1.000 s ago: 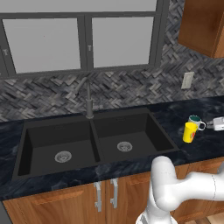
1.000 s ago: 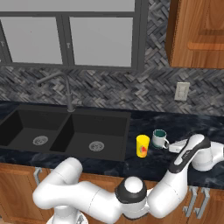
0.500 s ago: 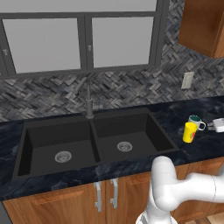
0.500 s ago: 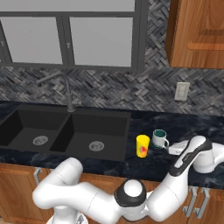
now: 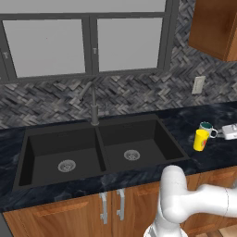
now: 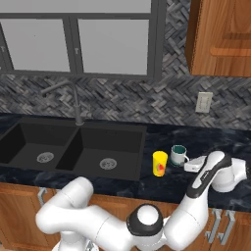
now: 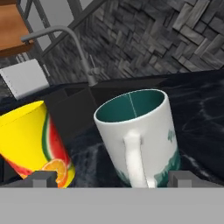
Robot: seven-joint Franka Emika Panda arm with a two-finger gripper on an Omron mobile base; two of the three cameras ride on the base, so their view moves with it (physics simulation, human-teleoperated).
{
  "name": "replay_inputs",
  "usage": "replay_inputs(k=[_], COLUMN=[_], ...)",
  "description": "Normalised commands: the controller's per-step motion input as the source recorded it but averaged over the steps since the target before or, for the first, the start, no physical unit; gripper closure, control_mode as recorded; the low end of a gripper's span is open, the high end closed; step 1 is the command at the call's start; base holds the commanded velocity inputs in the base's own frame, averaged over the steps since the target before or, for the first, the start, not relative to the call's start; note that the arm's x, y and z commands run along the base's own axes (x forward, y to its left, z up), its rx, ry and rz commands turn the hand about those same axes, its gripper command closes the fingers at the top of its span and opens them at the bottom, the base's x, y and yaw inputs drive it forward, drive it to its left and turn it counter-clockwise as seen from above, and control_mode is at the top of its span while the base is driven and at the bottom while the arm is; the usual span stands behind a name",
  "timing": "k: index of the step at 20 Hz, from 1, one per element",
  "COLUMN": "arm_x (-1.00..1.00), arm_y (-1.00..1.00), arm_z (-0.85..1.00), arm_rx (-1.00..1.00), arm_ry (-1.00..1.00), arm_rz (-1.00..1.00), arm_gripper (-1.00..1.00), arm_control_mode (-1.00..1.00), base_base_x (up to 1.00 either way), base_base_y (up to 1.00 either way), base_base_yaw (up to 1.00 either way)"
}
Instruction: Place the mug in the left basin and the cup in the right basin of the sink.
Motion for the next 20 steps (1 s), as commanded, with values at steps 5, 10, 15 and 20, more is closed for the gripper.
replay_inputs(k=[5, 10, 15, 20], arm_x=[0.17, 0.16, 0.02, -0.03], arm_y=[0.02, -0.03, 0.00, -0.01], arm_z=[0.01, 0.01, 0.01, 0.03], arm_rx=[0.00, 0.00, 0.00, 0.00], arm_ry=[0.00, 0.00, 0.00, 0.02], arm_rz=[-0.01, 0.00, 0.00, -0.01], arm_gripper=[-1.00, -1.00, -1.00, 1.00], arm_control_mode=[-1.00, -1.00, -1.00, -1.00], base_base_x=[0.00, 0.00, 0.00, 0.00], base_base_y=[0.00, 0.00, 0.00, 0.00], base_base_yaw=[0.00, 0.00, 0.00, 0.00])
